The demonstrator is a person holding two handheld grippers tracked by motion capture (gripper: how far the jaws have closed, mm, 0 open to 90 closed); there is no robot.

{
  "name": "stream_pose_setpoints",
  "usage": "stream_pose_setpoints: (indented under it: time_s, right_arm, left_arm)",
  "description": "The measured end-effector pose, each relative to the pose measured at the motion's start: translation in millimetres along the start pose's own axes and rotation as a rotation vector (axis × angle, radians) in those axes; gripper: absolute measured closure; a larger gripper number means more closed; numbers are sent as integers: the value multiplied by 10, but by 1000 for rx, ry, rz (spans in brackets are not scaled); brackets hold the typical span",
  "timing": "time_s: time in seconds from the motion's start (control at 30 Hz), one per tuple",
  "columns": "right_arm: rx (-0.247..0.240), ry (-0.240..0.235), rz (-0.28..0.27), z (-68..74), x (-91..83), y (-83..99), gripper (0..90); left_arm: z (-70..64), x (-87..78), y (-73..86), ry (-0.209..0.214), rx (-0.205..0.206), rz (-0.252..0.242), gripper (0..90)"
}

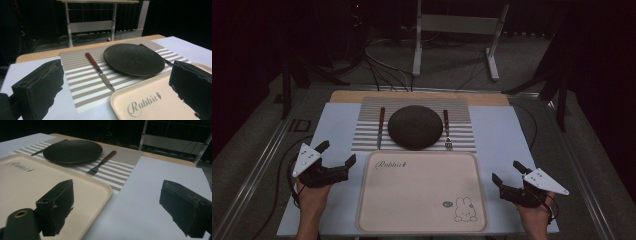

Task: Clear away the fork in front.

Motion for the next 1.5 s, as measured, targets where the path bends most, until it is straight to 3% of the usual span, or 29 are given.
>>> stream_pose_setpoints:
  time_s: [0.03, 0.33, 0.47, 0.63, 1.0, 1.5]
  right_arm:
    - [10, 17, 15, 4, -1, -2, 112]
    - [10, 30, 34, 32, 19, -11, 109]
    - [4, 31, 31, 40, 22, -19, 109]
    - [11, 30, 31, 58, 42, -30, 109]
    - [18, 30, 29, 91, 88, -73, 109]
    - [34, 29, 38, 71, 206, -274, 109]
  left_arm:
    - [15, 1, 4, -8, -6, -4, 0]
    - [29, 2, 40, -35, 6, -43, 0]
    - [34, 6, 44, -55, 2, -40, 0]
    - [72, 3, 39, -87, -38, 5, 0]
    - [51, 31, 64, -100, -29, 21, 0]
    - [42, 41, 90, -116, -28, 24, 0]
Point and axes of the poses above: each handheld gripper's, and its own axes: x roughly forward along the jaws, y roughly out of its underside, z roughly to its left, the point moved 1 cm from there along x, roughly forward along the jaws, and after that the axes turned 15 degrees about -y, right-handed, at the moved point
